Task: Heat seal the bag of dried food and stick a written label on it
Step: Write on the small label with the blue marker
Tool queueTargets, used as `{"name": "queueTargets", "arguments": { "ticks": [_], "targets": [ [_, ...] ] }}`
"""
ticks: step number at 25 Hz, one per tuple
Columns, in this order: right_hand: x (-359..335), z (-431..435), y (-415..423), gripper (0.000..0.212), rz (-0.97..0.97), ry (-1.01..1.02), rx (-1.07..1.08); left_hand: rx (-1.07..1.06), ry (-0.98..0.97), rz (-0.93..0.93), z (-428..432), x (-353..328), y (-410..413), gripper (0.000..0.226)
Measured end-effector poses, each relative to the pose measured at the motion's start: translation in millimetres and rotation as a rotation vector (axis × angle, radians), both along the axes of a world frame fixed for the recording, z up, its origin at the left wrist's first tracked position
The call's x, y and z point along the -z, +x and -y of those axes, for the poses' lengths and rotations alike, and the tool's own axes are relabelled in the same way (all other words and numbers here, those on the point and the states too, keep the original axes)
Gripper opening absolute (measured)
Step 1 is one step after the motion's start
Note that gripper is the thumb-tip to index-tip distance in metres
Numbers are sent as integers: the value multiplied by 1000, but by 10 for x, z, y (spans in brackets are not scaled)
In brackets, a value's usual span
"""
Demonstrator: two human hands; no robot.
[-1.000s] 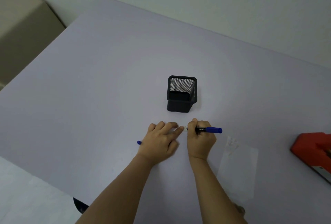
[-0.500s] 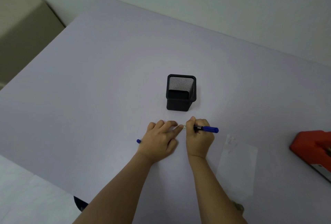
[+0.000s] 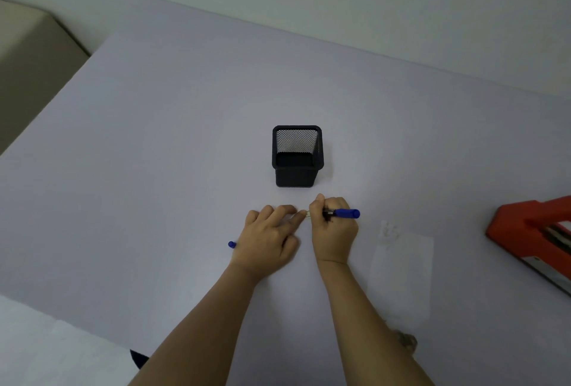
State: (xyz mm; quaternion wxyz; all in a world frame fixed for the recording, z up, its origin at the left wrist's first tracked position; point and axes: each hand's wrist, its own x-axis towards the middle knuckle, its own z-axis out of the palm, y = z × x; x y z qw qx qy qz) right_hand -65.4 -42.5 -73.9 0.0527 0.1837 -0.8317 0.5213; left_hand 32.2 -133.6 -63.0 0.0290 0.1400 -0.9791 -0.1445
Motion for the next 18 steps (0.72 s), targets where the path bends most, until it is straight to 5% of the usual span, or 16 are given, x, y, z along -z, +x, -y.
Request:
{"name": "queueTargets", "arguments": {
  "ticks": [18],
  "targets": [
    [-37,-7,-4,36,-18,-7,6,5,-4,-35,-7,9,-4,45]
  ]
}}
